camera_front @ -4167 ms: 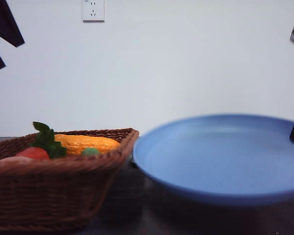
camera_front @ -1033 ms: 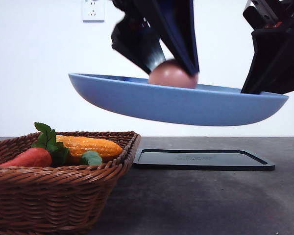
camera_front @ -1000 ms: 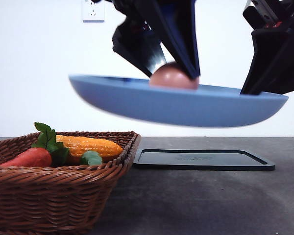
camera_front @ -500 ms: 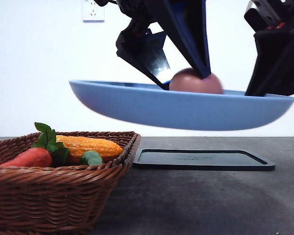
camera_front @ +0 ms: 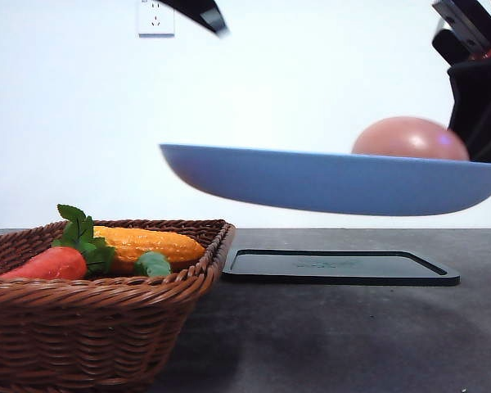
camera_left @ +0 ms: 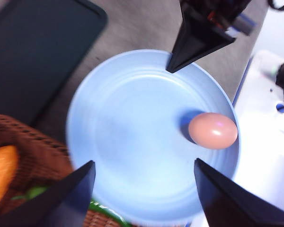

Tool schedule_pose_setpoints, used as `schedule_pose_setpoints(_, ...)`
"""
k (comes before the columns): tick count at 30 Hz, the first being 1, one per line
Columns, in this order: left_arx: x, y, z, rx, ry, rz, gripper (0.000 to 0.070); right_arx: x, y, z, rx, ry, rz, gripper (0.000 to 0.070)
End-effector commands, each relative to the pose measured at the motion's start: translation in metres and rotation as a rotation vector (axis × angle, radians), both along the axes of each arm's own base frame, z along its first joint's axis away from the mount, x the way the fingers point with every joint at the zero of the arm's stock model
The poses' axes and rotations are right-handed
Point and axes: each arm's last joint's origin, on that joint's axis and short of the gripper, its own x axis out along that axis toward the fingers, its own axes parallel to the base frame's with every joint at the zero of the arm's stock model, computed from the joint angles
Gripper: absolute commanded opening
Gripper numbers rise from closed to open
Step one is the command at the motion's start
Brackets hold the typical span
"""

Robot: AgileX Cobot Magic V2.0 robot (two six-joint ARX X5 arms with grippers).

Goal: Transfer egg from basket to plate and serve

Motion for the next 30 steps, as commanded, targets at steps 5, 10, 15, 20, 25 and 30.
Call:
schedule_pose_setpoints(5,-0.020,0.036,0.035,-0.111,-0.102,0.047,0.0427,0.033,-0.012,-0.006,-0.012,0.019,-0.030,0.0000)
schedule_pose_setpoints(10,-0.037,0.062,0.051,-0.161,-0.162,0.081,0.0427,0.073,-0.020,-0.013,-0.031,0.050,-0.056,0.0000)
schedule_pose_setpoints(15,-0.050,0.081,0.058,-0.148,-0.203,0.143,0.0426,0.118,-0.024,-0.016,-0.040,0.040,-0.069,0.0000)
schedule_pose_setpoints(20,-0.059,0.091,0.060,-0.140,-0.207,0.158,0.0426,0.163,-0.028,-0.024,-0.068,0.033,-0.099,0.0000)
schedule_pose_setpoints(25,-0.063,0.094,0.060,-0.137,-0.201,0.160,0.0426,0.199,-0.036,-0.034,-0.077,0.046,-0.144,0.0000)
schedule_pose_setpoints(30,-0.062,0.093,0.060,-0.143,-0.199,0.165,0.0426,0.223,-0.042,-0.048,-0.083,0.065,-0.161,0.0000)
